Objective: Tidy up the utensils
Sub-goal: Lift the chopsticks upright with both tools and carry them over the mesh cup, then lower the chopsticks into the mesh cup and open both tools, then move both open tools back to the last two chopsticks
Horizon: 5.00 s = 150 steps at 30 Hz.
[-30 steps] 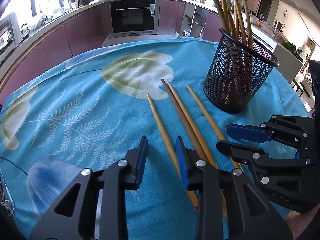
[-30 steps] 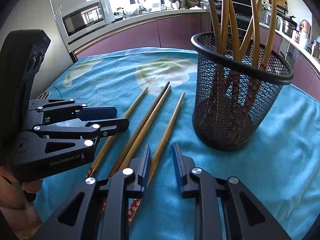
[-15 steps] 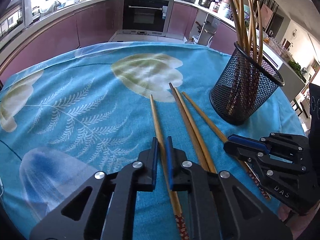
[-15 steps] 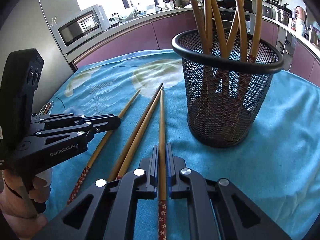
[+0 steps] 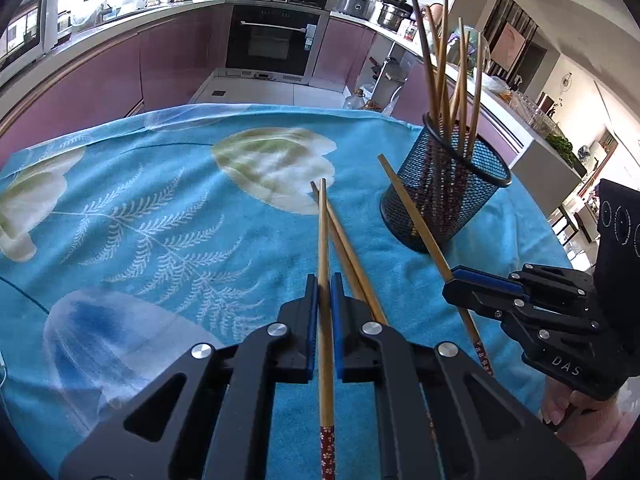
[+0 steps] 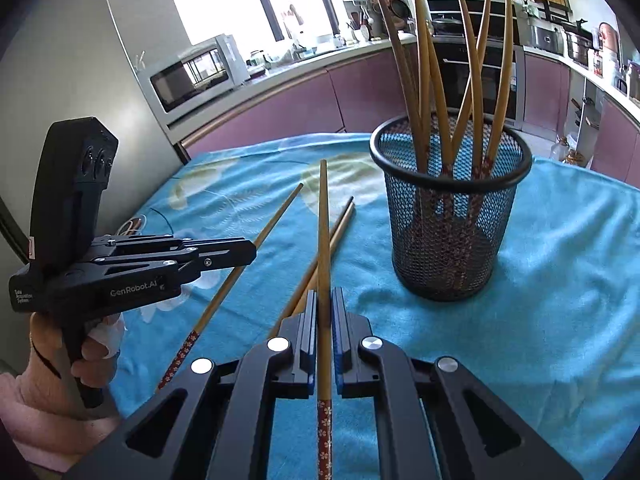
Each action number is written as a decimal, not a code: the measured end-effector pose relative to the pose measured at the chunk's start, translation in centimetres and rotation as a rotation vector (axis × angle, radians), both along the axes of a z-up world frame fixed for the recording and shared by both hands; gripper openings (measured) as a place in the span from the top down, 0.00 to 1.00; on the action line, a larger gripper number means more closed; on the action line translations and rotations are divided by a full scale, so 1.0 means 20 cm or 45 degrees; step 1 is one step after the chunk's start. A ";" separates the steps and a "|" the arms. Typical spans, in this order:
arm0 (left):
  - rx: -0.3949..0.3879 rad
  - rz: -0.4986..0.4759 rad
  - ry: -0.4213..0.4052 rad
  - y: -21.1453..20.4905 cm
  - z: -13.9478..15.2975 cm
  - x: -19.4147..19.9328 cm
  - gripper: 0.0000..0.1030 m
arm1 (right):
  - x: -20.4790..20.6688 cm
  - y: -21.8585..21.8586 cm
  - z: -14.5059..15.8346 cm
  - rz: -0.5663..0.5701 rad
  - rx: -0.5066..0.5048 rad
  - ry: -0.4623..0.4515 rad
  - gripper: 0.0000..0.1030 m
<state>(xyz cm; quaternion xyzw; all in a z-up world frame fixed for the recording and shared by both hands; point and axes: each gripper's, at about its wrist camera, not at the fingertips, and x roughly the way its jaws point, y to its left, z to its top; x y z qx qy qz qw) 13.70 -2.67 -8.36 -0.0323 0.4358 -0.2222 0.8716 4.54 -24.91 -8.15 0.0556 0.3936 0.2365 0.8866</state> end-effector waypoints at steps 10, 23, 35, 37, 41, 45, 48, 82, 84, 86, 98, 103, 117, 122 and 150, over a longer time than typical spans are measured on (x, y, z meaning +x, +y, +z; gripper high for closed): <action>-0.134 -0.078 -0.069 0.03 0.19 -0.10 0.93 | -0.05 -0.10 0.14 -0.015 0.097 -0.077 0.94; -0.277 -0.150 -0.171 0.07 0.43 -0.17 0.93 | -0.07 -0.21 0.29 -0.055 0.148 -0.189 0.94; -0.365 -0.155 -0.237 0.03 0.59 -0.08 0.93 | -0.05 -0.30 0.44 -0.091 0.139 -0.304 0.94; -0.375 -0.159 -0.243 0.02 0.61 -0.05 0.93 | -0.04 -0.31 0.47 -0.099 0.137 -0.323 0.94; -0.377 -0.165 -0.271 -0.01 0.67 -0.03 0.93 | -0.02 -0.34 0.51 -0.104 0.145 -0.345 0.94; -0.379 -0.180 -0.301 -0.04 0.73 -0.02 0.93 | -0.01 -0.36 0.55 -0.116 0.148 -0.369 0.94; -0.380 -0.191 -0.325 -0.06 0.77 -0.01 0.93 | 0.01 -0.38 0.57 -0.126 0.150 -0.386 0.94; -0.300 -0.172 -0.367 -0.22 0.88 0.14 0.93 | 0.21 -0.43 0.60 -0.223 0.145 -0.410 0.94; -0.282 -0.185 -0.358 -0.24 0.87 0.14 0.93 | 0.24 -0.43 0.57 -0.221 0.138 -0.390 0.94; -0.256 -0.191 -0.352 -0.25 0.86 0.15 0.93 | 0.25 -0.41 0.54 -0.217 0.125 -0.371 0.94; -0.092 -0.267 -0.271 -0.36 0.77 0.19 0.94 | 0.34 -0.37 0.40 -0.187 0.068 -0.234 0.94; -0.061 -0.267 -0.242 -0.40 0.72 0.25 0.94 | 0.37 -0.36 0.35 -0.189 0.062 -0.203 0.94; -0.074 -0.243 -0.208 -0.41 0.56 0.28 0.89 | 0.39 -0.37 0.33 -0.217 0.075 -0.181 0.91; -0.072 -0.205 -0.221 -0.38 0.51 0.26 0.73 | 0.37 -0.37 0.33 -0.220 0.078 -0.194 0.87; 0.239 -0.064 -0.077 -0.16 -0.05 -0.04 0.34 | 0.01 -0.17 0.06 0.012 0.094 -0.048 0.56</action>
